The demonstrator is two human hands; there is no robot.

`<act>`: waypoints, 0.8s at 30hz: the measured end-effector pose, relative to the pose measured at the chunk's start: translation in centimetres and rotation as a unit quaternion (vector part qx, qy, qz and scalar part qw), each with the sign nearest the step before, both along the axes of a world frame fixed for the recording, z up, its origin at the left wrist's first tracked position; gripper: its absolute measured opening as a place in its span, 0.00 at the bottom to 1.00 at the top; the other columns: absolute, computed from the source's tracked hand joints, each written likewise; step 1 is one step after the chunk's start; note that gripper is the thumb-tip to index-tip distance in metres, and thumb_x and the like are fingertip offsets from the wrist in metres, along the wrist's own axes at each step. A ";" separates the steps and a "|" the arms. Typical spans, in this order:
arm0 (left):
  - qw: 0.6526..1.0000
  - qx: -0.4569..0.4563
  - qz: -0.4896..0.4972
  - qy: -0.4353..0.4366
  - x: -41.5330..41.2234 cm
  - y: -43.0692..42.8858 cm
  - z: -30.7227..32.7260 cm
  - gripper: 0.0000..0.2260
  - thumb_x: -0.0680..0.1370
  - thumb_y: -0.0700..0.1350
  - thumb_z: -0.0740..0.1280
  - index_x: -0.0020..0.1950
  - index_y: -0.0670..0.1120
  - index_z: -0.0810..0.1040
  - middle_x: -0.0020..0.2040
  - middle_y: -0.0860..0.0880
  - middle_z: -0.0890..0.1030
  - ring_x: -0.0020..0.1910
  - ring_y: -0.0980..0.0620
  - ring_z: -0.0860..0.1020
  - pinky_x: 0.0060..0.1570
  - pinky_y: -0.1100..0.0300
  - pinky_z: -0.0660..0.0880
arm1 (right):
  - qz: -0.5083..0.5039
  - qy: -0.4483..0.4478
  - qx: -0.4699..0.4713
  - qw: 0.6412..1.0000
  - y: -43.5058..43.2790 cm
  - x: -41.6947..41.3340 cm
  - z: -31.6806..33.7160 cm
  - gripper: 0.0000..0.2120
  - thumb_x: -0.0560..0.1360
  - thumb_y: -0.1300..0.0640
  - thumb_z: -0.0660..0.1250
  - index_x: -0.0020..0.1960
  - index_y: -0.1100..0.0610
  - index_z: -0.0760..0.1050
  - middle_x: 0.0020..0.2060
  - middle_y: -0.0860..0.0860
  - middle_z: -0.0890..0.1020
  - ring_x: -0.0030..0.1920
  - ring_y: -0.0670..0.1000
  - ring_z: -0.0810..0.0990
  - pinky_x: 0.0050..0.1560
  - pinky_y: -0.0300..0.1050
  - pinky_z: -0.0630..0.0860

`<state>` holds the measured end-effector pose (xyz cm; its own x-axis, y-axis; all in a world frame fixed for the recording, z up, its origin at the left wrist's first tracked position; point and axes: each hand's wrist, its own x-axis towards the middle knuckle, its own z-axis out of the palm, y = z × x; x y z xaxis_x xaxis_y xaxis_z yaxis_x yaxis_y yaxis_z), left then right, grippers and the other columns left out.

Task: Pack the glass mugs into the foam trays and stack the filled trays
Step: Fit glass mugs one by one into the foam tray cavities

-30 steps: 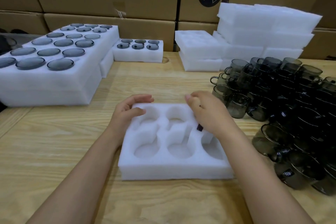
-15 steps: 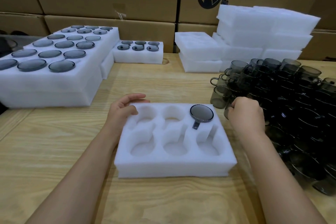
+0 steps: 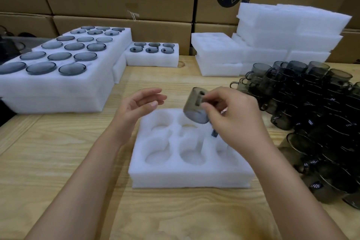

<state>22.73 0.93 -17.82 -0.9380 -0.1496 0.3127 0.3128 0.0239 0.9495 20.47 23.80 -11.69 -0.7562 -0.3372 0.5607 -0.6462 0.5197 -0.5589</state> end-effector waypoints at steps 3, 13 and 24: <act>0.994 -0.070 -0.075 -0.028 0.1 0.8 0.6 0.27 0.66 0.50 0.72 0.64 0.46 0.75 0.60 0.46 0.81 0.63 0.51 0.77 0.54 0.62 0.75 | 0.071 -0.006 -0.005 0.997 -1.0 1.0 -0.5 0.04 0.71 0.64 0.70 0.42 0.56 0.80 0.34 0.42 0.76 0.38 0.44 0.74 0.40 0.36 0.72; 0.993 0.013 -0.110 -0.029 0.5 1.4 1.2 0.26 0.60 0.44 0.76 0.54 0.46 0.68 0.54 0.44 0.83 0.55 0.48 0.80 0.50 0.59 0.76 | 0.119 -0.046 -0.052 0.990 -1.9 1.3 -2.0 0.08 0.69 0.56 0.74 0.40 0.56 0.75 0.36 0.45 0.75 0.36 0.48 0.75 0.38 0.41 0.74; 0.998 -0.044 0.034 0.000 0.4 2.8 1.9 0.18 0.53 0.46 0.79 0.27 0.51 0.69 0.43 0.47 0.80 0.47 0.51 0.79 0.48 0.56 0.77 | 0.096 -0.136 -0.084 0.983 -1.5 0.1 -2.2 0.20 0.73 0.58 0.70 0.64 0.50 0.71 0.58 0.45 0.72 0.48 0.44 0.78 0.43 0.33 0.75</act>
